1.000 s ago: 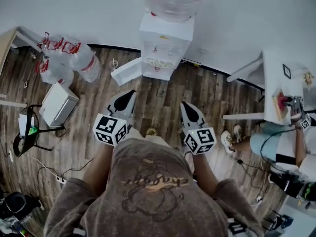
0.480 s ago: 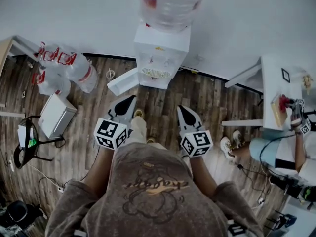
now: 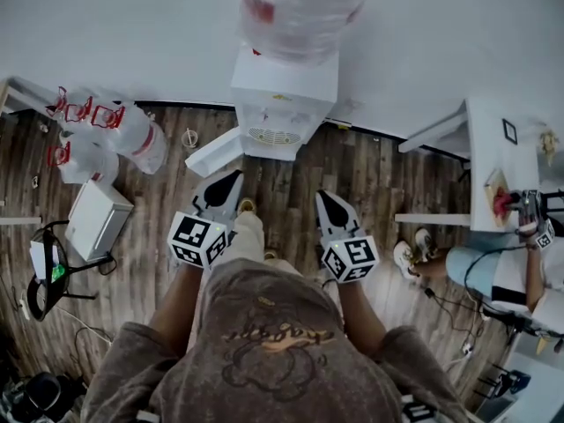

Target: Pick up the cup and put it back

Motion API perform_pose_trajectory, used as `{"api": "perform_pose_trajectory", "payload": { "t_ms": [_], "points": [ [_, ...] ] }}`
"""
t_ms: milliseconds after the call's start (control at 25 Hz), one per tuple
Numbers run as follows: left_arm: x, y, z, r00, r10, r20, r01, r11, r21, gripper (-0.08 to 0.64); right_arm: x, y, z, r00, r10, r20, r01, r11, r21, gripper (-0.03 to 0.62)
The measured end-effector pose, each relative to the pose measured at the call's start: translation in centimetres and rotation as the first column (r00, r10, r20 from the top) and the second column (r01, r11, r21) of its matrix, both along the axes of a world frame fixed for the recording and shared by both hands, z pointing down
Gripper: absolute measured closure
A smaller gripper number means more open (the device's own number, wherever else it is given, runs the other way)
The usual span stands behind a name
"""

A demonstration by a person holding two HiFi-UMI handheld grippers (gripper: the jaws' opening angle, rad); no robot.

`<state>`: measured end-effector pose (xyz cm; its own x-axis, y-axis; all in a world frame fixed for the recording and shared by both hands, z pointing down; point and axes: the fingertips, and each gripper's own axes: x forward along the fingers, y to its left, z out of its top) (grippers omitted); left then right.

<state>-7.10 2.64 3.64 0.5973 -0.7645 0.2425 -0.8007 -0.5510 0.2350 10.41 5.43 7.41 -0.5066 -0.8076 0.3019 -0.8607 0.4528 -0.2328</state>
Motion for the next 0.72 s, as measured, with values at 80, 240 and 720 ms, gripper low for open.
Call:
{"api": "perform_pose_trajectory", "payload": {
  "t_ms": [80,240,720],
  "points": [
    [-0.1,-0.8,0.8,1.000,0.005,-0.001,-0.005,1.000,-0.001,0.558,-0.3,-0.7,0.7,1.000,-0.004,0.003,0.004,1.000,-0.005,0.591],
    [-0.4,-2.1,2.8,1.000,0.014,-0.003,-0.014,1.000,0.000,0.557,-1.3,-2.1,2.5,1.000,-0.019,0.025,0.019,1.000,-0.006,0.591],
    [-0.4,-7.1,12.1,0.998,0.046,-0.034,-0.046,0.999,-0.010,0.557,-3.2,-7.1,11.6,0.999,-0.044,0.019,0.044,0.999,-0.003,0.591]
  ]
}}
